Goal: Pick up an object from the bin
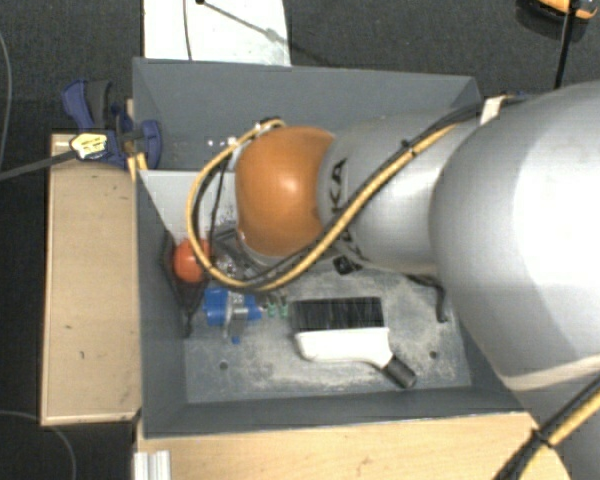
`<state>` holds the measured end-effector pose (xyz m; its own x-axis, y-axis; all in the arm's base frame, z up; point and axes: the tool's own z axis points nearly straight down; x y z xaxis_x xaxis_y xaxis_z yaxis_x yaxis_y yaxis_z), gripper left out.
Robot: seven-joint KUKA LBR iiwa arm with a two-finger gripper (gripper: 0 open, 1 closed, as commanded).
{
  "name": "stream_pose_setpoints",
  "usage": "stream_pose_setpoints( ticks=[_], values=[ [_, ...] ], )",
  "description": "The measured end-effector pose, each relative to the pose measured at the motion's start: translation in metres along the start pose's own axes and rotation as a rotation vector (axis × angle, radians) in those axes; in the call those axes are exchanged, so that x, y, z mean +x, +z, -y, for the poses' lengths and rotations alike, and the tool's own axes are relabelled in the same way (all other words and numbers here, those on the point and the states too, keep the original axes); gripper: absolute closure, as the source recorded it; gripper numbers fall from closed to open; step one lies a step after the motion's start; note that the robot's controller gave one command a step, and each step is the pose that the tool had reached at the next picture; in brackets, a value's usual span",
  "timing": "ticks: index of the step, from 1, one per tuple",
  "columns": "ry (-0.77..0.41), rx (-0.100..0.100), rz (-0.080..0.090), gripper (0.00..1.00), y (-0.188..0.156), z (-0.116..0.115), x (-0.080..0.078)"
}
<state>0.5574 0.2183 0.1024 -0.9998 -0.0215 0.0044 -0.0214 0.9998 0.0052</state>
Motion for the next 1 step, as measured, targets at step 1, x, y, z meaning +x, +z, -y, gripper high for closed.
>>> stream_pose_setpoints(
  ticks=[1],
  values=[
    [0.001,0.0,0.0,1.0,-0.0166,0.0001,0.0002]
  ],
)
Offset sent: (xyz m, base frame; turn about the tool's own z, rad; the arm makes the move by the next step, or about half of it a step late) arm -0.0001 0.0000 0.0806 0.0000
